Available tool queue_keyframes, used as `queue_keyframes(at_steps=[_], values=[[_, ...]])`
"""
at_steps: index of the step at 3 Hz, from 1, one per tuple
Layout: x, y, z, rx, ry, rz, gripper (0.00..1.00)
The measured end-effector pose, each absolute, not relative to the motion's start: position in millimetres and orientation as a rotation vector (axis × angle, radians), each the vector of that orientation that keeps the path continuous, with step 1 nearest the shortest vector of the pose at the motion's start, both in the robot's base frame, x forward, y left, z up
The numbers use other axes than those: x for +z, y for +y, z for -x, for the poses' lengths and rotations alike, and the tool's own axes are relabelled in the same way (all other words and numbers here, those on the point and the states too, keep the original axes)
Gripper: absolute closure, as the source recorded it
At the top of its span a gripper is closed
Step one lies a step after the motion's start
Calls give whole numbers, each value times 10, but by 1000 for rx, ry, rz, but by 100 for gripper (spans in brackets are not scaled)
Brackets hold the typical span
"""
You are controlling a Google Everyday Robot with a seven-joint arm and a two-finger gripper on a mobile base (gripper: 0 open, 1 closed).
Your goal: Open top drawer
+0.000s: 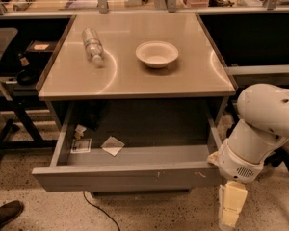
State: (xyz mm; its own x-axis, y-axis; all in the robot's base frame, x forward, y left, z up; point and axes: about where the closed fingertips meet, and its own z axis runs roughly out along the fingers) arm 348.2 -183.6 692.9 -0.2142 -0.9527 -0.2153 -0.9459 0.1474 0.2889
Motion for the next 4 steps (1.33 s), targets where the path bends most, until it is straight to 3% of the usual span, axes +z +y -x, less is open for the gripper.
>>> queue_keyframes(at_steps=[2, 4], values=[[7081, -1717, -3810, -526, -2385, -2071, 0], [6782, -1671, -3781, -565, -2369, -2018, 0]])
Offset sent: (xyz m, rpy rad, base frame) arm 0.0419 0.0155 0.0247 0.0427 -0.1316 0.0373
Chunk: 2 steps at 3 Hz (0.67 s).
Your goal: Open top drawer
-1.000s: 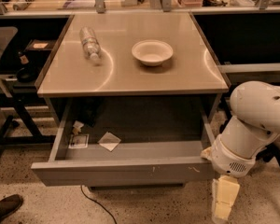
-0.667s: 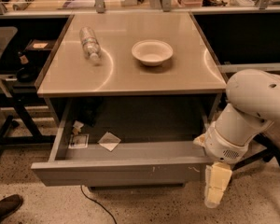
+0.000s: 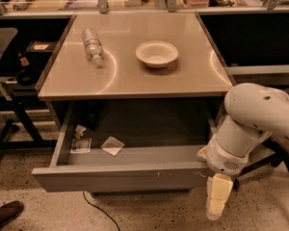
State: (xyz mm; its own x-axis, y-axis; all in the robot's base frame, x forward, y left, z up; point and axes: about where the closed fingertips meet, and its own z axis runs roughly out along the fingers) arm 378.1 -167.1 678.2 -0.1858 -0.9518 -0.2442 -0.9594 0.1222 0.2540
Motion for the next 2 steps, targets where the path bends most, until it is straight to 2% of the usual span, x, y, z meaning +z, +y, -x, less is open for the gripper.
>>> queue_keyframes(at_steps=[2], values=[[6696, -1716, -3498, 627, 2425, 1953, 0]])
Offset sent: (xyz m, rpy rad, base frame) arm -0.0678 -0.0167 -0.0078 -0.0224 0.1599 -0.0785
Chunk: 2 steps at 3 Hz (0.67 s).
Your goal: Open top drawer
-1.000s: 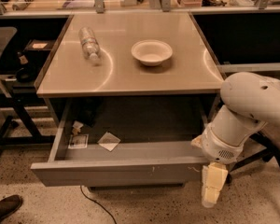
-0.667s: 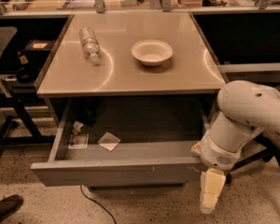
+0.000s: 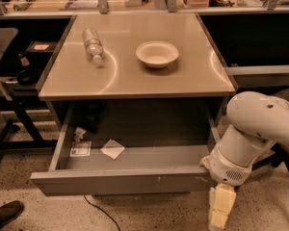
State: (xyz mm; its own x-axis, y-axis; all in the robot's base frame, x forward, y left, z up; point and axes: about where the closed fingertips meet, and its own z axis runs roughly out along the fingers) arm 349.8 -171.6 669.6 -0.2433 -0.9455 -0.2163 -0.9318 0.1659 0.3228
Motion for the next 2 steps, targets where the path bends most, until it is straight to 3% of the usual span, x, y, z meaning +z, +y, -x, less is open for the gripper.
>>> queue_keyframes(at_steps=[2], values=[[6884, -1804, -3214, -639, -2387, -1861, 0]])
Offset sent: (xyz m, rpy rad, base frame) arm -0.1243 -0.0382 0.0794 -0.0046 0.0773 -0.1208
